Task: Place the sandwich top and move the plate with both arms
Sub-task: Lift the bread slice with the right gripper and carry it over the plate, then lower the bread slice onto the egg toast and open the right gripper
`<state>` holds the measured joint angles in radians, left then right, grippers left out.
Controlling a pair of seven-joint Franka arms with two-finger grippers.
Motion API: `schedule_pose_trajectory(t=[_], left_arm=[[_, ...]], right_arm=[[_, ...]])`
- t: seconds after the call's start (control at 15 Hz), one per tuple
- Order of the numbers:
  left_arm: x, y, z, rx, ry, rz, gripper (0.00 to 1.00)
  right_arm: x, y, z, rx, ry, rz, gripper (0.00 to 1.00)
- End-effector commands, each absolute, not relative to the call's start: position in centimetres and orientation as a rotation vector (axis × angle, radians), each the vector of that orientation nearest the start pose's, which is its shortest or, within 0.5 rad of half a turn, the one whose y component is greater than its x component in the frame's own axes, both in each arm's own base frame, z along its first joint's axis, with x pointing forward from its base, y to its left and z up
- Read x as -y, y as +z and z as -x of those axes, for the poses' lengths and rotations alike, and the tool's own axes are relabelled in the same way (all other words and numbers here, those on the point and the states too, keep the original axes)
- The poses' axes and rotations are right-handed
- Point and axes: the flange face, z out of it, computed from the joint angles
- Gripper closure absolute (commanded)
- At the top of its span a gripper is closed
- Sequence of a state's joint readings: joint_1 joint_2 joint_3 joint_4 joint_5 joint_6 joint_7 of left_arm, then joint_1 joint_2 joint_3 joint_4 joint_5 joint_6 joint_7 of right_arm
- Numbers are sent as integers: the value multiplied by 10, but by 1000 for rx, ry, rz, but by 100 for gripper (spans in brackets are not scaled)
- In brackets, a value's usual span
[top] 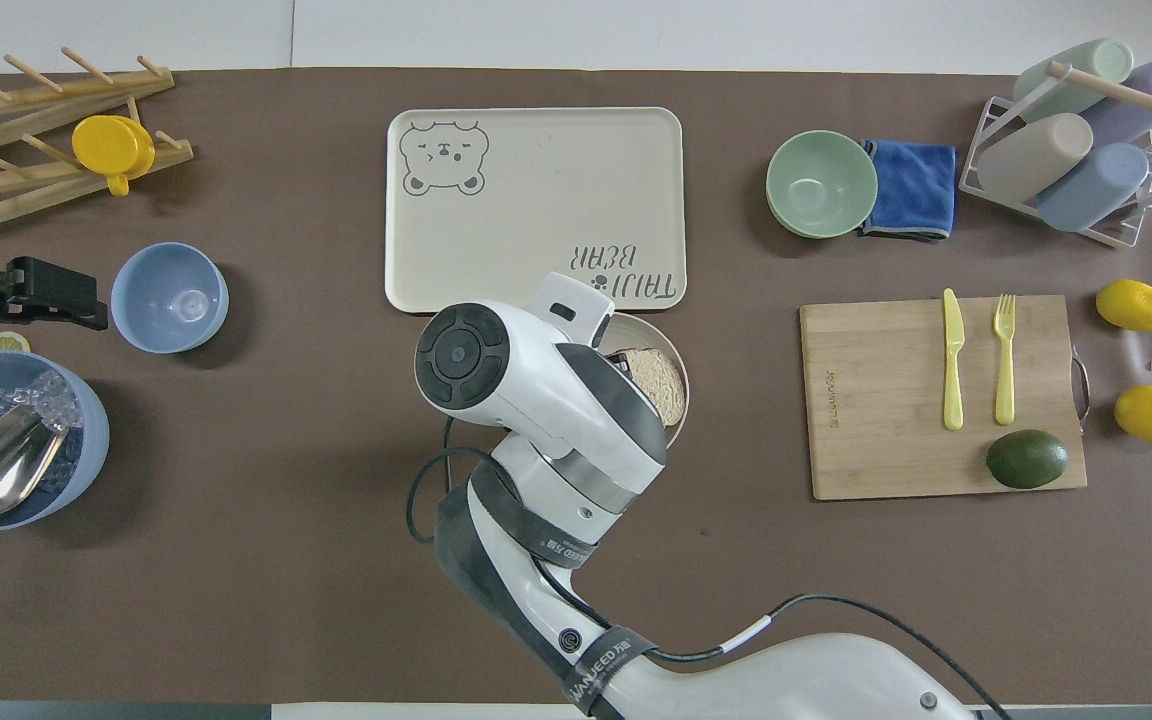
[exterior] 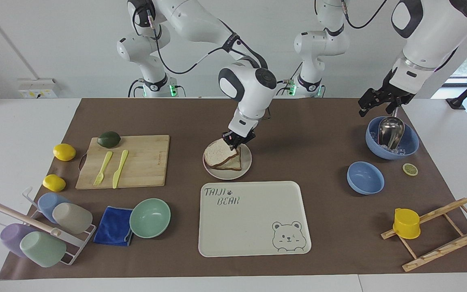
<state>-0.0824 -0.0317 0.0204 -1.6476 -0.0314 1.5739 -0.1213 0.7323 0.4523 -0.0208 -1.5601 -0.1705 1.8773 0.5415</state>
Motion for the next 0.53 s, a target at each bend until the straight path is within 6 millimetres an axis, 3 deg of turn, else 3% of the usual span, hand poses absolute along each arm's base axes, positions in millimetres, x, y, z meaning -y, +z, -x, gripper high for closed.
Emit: schedule_pose_trajectory(t=[0.0, 0.47], left_arm=[[31, 602, -530, 96, 73, 3159, 0], [28, 595, -528, 100, 39, 3162, 0]], right_arm=[[-426, 377, -509, 258, 7, 3273, 100], [-412, 363, -512, 202, 14, 3252, 100]])
